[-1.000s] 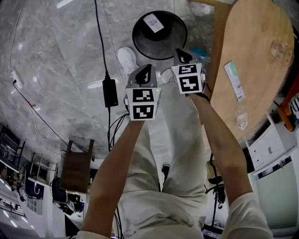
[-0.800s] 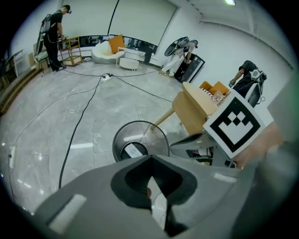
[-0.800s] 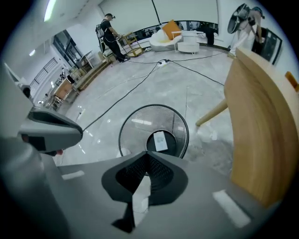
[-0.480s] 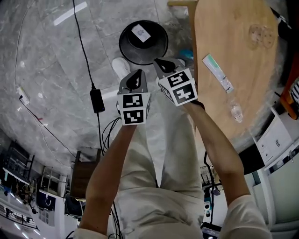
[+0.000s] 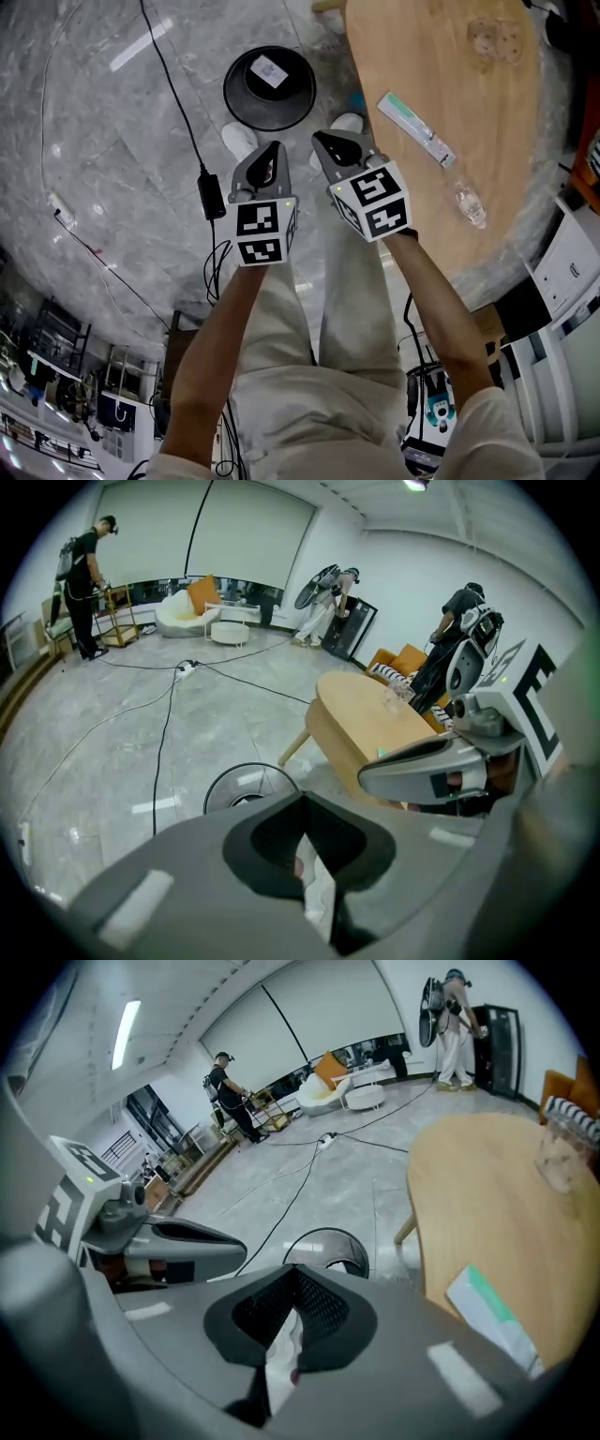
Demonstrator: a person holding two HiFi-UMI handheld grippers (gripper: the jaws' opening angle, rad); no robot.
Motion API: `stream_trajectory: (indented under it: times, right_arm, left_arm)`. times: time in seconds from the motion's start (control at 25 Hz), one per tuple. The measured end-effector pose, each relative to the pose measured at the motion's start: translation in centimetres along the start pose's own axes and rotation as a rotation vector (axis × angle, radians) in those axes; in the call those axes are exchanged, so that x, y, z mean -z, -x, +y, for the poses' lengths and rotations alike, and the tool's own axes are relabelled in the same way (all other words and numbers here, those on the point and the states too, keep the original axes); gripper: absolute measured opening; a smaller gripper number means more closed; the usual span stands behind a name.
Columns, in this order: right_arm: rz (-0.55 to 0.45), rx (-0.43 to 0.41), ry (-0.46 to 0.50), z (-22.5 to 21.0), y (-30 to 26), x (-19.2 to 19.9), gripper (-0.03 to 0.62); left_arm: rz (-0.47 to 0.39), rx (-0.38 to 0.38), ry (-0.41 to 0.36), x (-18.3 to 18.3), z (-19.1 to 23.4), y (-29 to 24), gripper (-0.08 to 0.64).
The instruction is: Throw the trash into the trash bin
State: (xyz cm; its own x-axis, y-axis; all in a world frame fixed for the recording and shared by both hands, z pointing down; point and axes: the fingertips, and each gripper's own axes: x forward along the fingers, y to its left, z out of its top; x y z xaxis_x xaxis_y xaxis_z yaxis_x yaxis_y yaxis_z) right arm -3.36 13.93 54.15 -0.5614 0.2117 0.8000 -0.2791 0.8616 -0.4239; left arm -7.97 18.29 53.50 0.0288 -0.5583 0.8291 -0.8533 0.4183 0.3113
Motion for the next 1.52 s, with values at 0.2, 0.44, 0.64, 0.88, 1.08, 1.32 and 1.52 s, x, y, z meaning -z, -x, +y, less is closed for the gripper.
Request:
stream_trajectory:
  times: [0.2, 0.44, 0.64, 0.88, 1.08, 1.32, 1.52]
  right_arm:
    - [-0.059, 0.060, -0.009, -1.4, 4.5, 0.4, 0.028]
    - [-0.091, 0.129, -0.031, -3.7, 9.1, 2.0, 0.028]
    - [-0.105, 0.190, -0.097, -6.2, 12.3, 4.5, 0.028]
    - [-0.103, 0.258, -0.152, -9.0, 15.5, 7.5, 0.028]
    - [-0.088, 0.293, -0.175, -11.6, 16.8, 9.8, 0.028]
    - [-0.038, 0.340, -0.135, -15.2, 17.0, 11.7, 0.089]
    - [0.012, 0.354, -0.123, -18.0, 15.9, 12.7, 0.140]
  left_arm:
    - [0.001, 0.037, -0.043, -0.8, -3.1, 0.2, 0.001]
    - [0.003, 0.090, -0.115, -1.8, -7.7, -0.5, 0.001]
    - [0.015, 0.138, -0.153, -2.2, -11.6, -1.4, 0.001]
    - [0.034, 0.166, -0.197, -2.2, -14.8, -2.5, 0.001]
    - [0.059, 0.184, -0.230, -1.7, -17.3, -3.4, 0.001]
    - [0.089, 0.203, -0.252, -1.0, -19.9, -4.7, 0.001]
    - [0.105, 0.211, -0.257, -0.8, -21.2, -6.1, 0.001]
